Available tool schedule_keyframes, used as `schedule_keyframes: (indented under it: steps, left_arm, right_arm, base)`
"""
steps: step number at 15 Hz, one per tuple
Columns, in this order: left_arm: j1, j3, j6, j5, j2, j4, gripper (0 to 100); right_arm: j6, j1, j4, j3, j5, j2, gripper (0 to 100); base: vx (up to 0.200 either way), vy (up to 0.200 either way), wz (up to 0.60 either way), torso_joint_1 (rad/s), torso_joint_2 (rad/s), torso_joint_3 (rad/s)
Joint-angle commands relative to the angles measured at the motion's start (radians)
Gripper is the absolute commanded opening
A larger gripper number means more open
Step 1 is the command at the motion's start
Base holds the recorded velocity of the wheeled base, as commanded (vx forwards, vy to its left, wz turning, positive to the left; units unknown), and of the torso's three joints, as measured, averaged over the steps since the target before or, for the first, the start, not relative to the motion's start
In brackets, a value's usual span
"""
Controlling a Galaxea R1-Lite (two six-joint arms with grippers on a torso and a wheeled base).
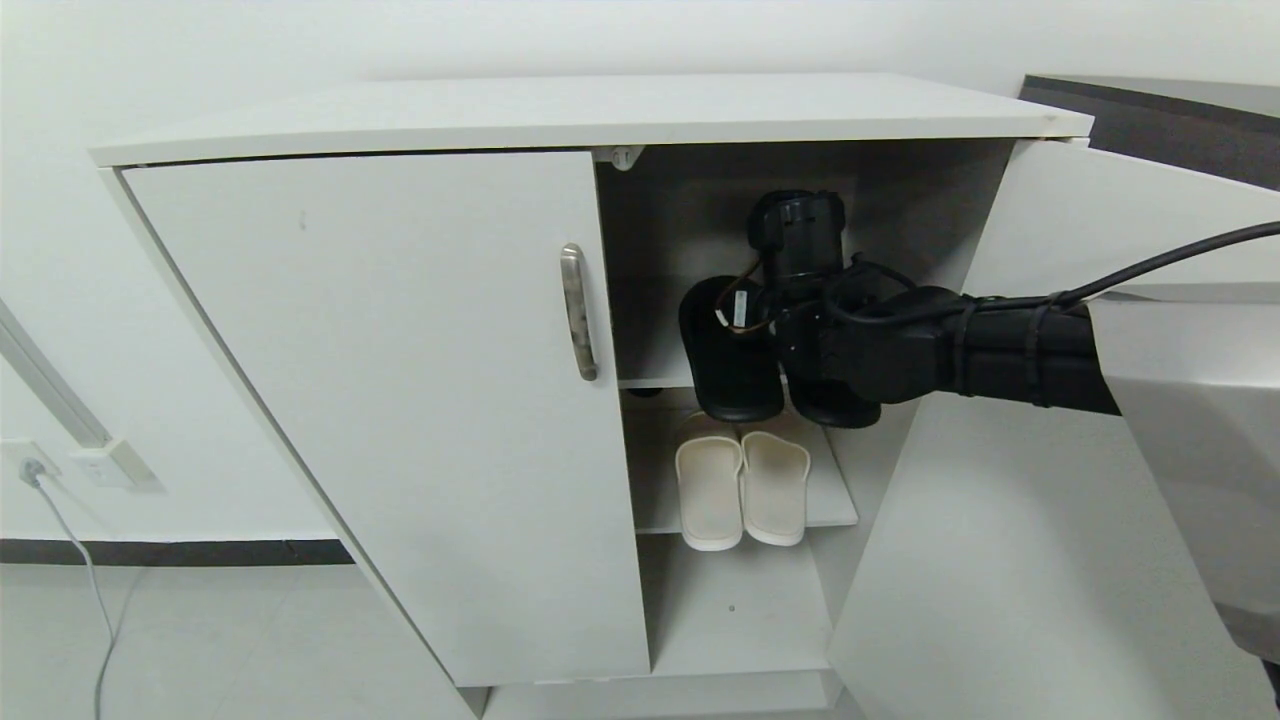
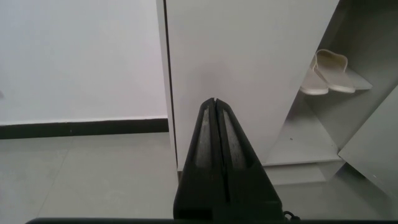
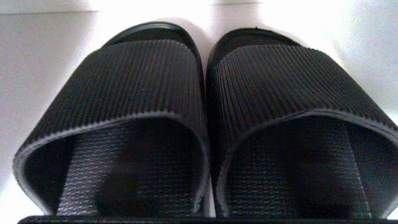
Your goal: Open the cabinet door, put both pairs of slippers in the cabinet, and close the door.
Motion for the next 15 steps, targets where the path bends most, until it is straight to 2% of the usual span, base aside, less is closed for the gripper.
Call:
schedule_keyframes:
  steps: [1, 5, 9, 15]
  left_arm:
    - [0.0, 0.0, -0.001, 0.0, 0.002, 0.0, 0]
    - [0.0, 0.0, -0.001, 0.0, 0.002, 0.0, 0]
    - [0.0, 0.0, -0.002, 0.0, 0.002, 0.0, 0]
    - [0.0, 0.0, -0.002, 0.0, 0.002, 0.0, 0]
  right_arm:
    - [0.0, 0.006, 0.004, 0.001, -0.002, -0.008, 100]
    - [0.001, 0.029, 0.008, 0.006, -0.01, -0.041, 100]
    - [0.003, 0.049, 0.002, 0.111, -0.01, -0.101, 100]
    - [0.006, 0.056, 0.004, 0.126, -0.012, -0.096, 100]
  base:
    - [0.0, 0.0, 0.0, 0.0, 0.0, 0.0]
    - [0.0, 0.0, 0.0, 0.0, 0.0, 0.0]
    - [0.0, 0.0, 0.0, 0.0, 0.0, 0.0]
    - [0.0, 0.0, 0.0, 0.0, 0.0, 0.0]
